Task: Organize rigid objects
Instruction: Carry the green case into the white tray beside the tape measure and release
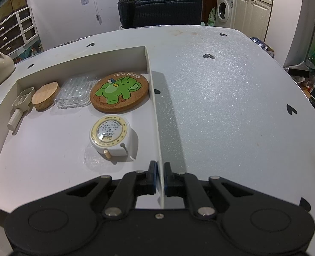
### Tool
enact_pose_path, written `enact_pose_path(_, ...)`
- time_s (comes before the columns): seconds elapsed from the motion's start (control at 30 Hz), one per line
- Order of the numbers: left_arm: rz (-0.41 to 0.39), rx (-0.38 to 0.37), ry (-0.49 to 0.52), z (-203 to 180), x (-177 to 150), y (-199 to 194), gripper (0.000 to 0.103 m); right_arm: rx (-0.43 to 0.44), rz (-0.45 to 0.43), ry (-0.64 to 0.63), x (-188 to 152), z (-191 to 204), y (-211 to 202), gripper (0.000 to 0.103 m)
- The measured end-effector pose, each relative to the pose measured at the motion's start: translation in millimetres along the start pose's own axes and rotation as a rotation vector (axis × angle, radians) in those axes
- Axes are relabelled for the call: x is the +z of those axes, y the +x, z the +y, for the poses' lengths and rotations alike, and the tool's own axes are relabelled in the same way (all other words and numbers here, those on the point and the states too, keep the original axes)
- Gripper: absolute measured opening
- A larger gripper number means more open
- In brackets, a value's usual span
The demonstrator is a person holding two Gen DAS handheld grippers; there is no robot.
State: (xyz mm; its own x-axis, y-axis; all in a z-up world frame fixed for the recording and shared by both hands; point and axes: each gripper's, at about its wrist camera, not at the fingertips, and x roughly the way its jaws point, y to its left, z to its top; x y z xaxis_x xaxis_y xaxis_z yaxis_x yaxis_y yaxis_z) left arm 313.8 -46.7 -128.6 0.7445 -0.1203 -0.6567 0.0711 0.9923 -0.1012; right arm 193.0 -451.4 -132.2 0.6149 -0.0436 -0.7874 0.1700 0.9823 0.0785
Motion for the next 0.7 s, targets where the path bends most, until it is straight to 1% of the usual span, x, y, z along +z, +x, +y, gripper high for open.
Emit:
enact_pose_path(0.2,-0.049,-0.045,0.001,-12.6,2.2,-33.3,0.052,0.000,-0.001,-0.002,-0.3,0.1,0.2,0.007)
enact_pose_path(0.37,-0.104,-0.114,0.022,-33.3,8.5,-62.0,0.052,-0.005,-0.003,-0.002,-0.9,0.4,0.1,0.007)
enact_pose_path(0.43,-0.123,-0.153,0.036,-46.2,11.4,-72.4,0.052,-0.006,-0.005,-0.001,-1.2,1.0,-0.4,0.007)
enact_pose_path(0.5,-0.131,-0.212,0.048,-61.8,14.3,-79.4,0.052,-0.009,-0.005,0.000,-1.4,1.5,-0.6,0.007)
enact_pose_path(0.6,-0.123,-0.302,0.089,-91.8,15.9,-83.4,0.052,-0.009,-0.007,0.004,-1.2,1.4,-1.0,0.007)
enact_pose_path(0.7,-0.095,-0.372,0.138,-125.0,13.2,-79.8,0.052,-0.006,-0.008,0.006,-1.5,0.6,-1.3,0.007)
